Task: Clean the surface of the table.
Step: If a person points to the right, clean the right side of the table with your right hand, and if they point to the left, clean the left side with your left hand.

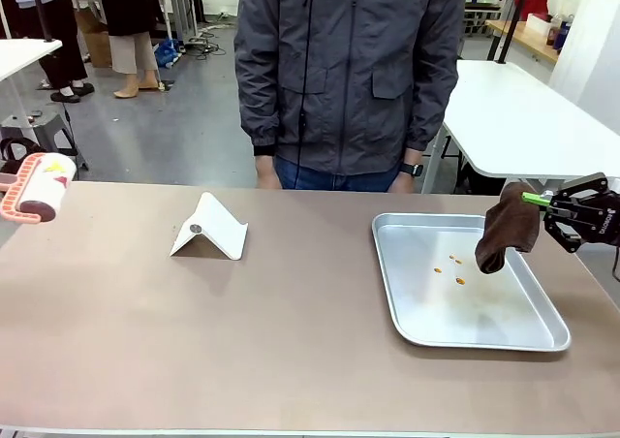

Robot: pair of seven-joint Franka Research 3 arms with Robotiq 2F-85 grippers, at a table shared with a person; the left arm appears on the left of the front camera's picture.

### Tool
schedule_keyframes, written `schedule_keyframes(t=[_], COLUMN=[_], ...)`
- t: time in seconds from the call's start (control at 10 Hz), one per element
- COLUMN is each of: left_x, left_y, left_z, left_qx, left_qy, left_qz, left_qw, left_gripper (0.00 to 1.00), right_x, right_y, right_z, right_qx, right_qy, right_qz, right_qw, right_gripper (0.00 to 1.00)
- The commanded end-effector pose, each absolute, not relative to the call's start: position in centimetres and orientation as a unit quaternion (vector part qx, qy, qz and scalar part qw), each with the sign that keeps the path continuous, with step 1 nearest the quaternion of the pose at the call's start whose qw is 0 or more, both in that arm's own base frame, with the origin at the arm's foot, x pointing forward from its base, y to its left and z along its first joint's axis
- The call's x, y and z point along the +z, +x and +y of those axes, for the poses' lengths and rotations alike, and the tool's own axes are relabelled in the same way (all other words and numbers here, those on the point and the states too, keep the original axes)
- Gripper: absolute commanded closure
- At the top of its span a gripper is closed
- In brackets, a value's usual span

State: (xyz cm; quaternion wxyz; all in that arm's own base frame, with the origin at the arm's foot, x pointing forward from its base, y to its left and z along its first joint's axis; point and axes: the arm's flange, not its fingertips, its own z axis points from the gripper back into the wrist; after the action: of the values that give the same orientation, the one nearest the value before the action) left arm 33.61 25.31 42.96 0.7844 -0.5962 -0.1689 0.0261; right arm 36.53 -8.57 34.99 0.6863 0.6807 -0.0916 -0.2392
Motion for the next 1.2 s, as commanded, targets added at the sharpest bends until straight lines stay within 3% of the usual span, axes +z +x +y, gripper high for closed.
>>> schedule_keyframes(t=[0.0,1.1], left_x=[42.15,41.72], left_y=[33.36,33.11], left_z=[26.66,26.19], left_qx=[-0.005,0.011], left_qy=[-0.618,-0.615], left_qz=[-0.17,-0.169], left_qw=[0.767,0.77], left_gripper=[0.78,0.78], right_x=[35.3,35.3], right_y=[36.6,36.6], right_z=[-8.69,-8.69], right_qx=[-0.238,-0.238], right_qy=[0.69,0.69], right_qz=[-0.095,-0.095], right_qw=[0.677,0.677], right_gripper=[1.0,1.0])
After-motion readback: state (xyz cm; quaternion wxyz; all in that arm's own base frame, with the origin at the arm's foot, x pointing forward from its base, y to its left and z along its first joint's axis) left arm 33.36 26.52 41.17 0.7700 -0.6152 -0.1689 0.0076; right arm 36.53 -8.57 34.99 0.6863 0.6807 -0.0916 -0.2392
